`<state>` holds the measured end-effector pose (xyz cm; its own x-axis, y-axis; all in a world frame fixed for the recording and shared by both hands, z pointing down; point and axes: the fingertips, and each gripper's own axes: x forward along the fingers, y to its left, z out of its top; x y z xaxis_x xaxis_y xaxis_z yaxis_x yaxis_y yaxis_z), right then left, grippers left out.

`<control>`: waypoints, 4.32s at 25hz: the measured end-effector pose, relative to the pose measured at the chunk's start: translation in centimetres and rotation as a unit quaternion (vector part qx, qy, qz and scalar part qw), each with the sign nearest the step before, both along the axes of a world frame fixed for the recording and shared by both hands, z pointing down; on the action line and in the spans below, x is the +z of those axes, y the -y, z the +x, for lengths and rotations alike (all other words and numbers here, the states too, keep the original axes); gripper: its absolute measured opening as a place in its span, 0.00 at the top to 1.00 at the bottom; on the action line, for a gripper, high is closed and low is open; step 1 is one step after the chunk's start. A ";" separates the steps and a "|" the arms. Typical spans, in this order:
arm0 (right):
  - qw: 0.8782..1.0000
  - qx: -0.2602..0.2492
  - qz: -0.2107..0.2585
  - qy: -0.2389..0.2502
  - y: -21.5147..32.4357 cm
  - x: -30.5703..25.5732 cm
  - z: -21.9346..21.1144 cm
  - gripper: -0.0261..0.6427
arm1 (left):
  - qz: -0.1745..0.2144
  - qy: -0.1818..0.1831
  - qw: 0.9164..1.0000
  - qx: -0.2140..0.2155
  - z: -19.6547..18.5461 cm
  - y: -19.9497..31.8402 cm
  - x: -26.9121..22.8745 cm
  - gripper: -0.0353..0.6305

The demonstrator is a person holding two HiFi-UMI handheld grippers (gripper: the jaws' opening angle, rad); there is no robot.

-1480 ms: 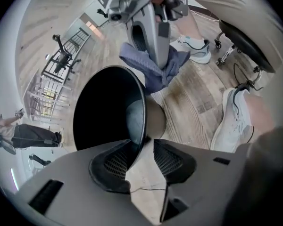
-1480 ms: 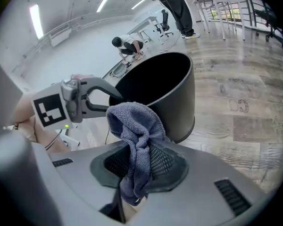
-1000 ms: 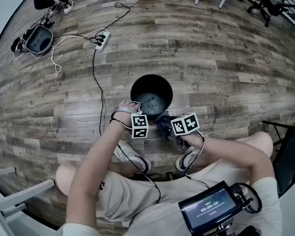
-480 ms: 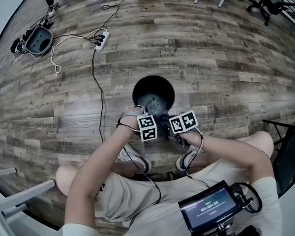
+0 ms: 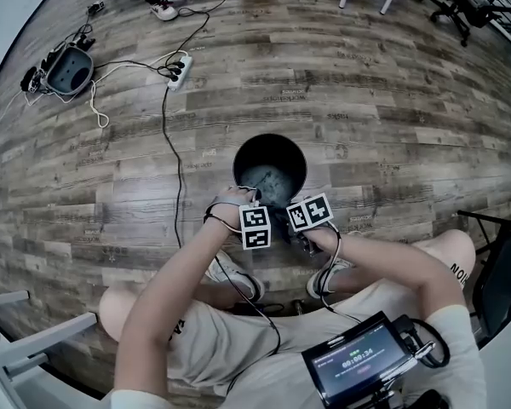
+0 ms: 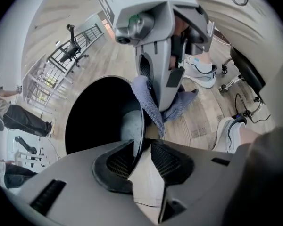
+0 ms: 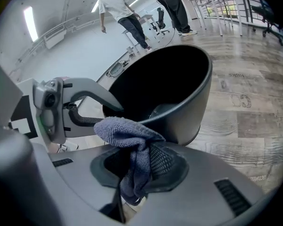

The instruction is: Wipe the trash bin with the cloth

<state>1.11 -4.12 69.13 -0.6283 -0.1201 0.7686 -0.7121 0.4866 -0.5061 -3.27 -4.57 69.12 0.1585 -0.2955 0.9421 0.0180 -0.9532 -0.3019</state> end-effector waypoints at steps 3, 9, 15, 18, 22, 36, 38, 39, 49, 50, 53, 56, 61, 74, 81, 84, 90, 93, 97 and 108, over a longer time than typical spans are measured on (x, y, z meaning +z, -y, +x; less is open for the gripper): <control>1.000 0.011 -0.002 -0.002 0.0 1.6 0.0 0.84 | 0.004 -0.005 1.000 0.008 0.0 -0.1 0.0 0.76; 1.000 0.015 0.004 -0.011 0.1 4.8 0.0 0.84 | 0.010 -0.011 1.000 0.016 0.0 0.0 0.0 0.76; 1.000 0.018 0.002 -0.016 -0.1 8.2 0.1 0.84 | 0.009 -0.014 1.000 0.018 0.1 0.0 -0.2 0.76; 0.999 0.024 0.002 -0.025 0.1 10.2 0.2 0.84 | 0.009 -0.015 1.000 0.018 0.2 0.1 -0.2 0.76; 0.999 0.032 -0.001 -0.036 0.3 12.6 0.0 0.84 | 0.010 -0.014 1.000 0.019 0.1 0.2 -0.2 0.76; 0.995 0.077 -0.038 -0.048 -0.9 18.9 -0.3 0.84 | 0.012 -0.015 1.000 0.022 0.5 -0.4 0.1 0.76; 0.995 0.078 -0.037 -0.050 -0.7 19.0 -0.2 0.84 | 0.015 -0.012 1.000 0.023 0.5 -0.3 0.2 0.76; 0.995 0.075 -0.037 -0.052 -0.6 19.0 -0.2 0.84 | 0.017 -0.009 1.000 0.023 0.3 -0.1 0.3 0.76; 0.997 0.007 -0.051 -0.063 -3.3 13.1 1.2 0.84 | 0.020 0.001 1.000 0.008 -0.1 0.2 0.1 0.76; 0.997 0.002 -0.050 -0.063 -3.5 12.3 1.4 0.84 | 0.019 0.001 1.000 0.006 -0.1 0.2 0.1 0.76; 0.998 -0.012 -0.045 -0.052 -3.9 9.6 1.4 0.84 | 0.015 -0.004 1.000 0.008 -0.2 0.1 -0.1 0.76; 0.999 -0.017 -0.038 -0.033 -3.9 6.7 1.1 0.84 | 0.012 -0.006 1.000 0.011 -0.8 0.1 -0.3 0.75; 1.000 -0.007 -0.024 -0.015 -3.1 2.3 1.5 0.84 | 0.009 0.006 1.000 0.028 -2.2 0.4 -0.7 0.72; 0.999 0.035 -0.012 0.038 -3.7 -4.0 1.0 0.84 | 0.051 0.032 0.997 0.049 -2.4 1.3 0.4 0.72; 0.998 0.039 -0.009 0.046 -2.4 -3.7 0.3 0.84 | 0.039 0.024 0.998 0.045 -1.6 0.7 0.1 0.72; 0.998 0.043 -0.008 0.043 -1.9 -3.1 0.5 0.84 | 0.035 0.017 0.998 0.044 -1.0 0.4 -0.1 0.72; 0.999 0.041 -0.002 0.033 -0.6 -1.0 0.2 0.84 | 0.033 0.003 0.998 0.048 -0.3 0.0 0.0 0.73; 0.999 0.034 0.000 0.024 -0.6 0.3 0.4 0.84 | 0.036 -0.002 0.998 0.051 -0.1 -0.1 -0.1 0.73; 1.000 0.027 0.004 0.010 -0.7 2.3 0.5 0.84 | 0.038 -0.007 0.998 0.052 0.0 -0.1 -0.2 0.73; 0.999 0.050 -0.004 -0.014 -0.9 9.3 0.0 0.84 | 0.034 -0.009 0.998 0.045 -0.1 -0.1 -0.1 0.73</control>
<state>1.10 -3.26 78.39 -0.5916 -0.1740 0.7872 -0.7708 0.4084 -0.4890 -3.39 -4.47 69.01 0.2047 -0.3418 0.9172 0.0960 -0.9255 -0.3664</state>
